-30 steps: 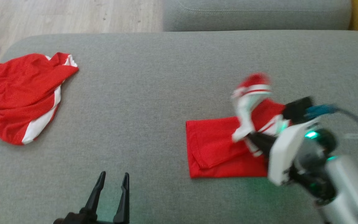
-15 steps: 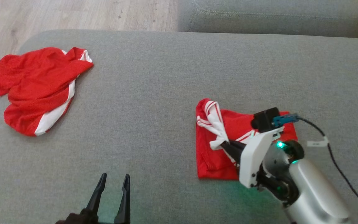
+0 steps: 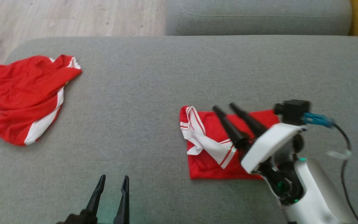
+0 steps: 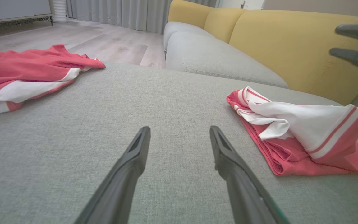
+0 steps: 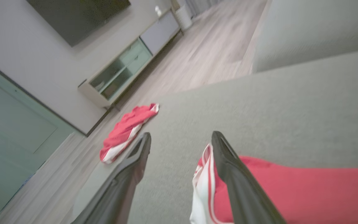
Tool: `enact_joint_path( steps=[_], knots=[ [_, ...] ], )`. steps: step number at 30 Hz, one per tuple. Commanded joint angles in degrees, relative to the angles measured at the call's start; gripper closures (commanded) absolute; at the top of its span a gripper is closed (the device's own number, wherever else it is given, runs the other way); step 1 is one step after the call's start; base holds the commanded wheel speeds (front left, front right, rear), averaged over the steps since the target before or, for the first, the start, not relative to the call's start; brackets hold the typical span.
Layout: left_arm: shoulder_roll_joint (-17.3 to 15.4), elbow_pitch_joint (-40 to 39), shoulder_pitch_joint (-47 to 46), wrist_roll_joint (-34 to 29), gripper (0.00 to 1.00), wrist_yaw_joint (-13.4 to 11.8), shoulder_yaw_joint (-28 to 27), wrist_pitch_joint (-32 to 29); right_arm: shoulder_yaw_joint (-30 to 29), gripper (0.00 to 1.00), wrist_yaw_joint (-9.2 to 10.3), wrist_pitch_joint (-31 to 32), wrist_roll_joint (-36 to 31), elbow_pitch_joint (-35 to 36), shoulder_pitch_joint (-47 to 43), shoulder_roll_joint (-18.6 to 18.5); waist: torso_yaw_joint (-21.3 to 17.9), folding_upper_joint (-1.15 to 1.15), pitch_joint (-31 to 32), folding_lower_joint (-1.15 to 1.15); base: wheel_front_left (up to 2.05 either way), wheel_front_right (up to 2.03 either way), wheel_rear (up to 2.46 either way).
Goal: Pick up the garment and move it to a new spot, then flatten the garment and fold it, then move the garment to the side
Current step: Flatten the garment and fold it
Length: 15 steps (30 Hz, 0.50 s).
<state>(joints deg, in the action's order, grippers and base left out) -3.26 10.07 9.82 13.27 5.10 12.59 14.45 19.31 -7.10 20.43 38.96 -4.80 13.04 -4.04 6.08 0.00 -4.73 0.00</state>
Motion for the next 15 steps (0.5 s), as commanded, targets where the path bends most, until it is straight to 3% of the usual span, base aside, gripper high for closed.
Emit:
enact_joint_path(
  steps=[1,9,15],
  knots=[
    [0.38,-1.46,-1.22,-0.35,0.00,0.08,-2.04,0.55,0.36,0.00,-0.39,-1.65,-1.37,2.90,0.59,0.36,-0.53,0.00,0.30,0.00,0.00,0.00,0.00],
    [0.38,-1.69,-0.93,-0.55,0.00,0.07,-2.48,0.55,-7.45,0.00,-0.39,-16.34,-14.96,3.35,-6.44,-4.91,-2.72,0.00,1.33,0.00,0.00,0.00,0.00],
    [0.38,-2.14,-0.57,-0.47,0.00,-0.07,-2.99,0.55,-13.03,0.00,-0.39,-23.77,-20.06,-1.25,-10.90,-5.15,-3.69,0.00,1.78,0.00,0.00,0.00,0.00]
  ],
)
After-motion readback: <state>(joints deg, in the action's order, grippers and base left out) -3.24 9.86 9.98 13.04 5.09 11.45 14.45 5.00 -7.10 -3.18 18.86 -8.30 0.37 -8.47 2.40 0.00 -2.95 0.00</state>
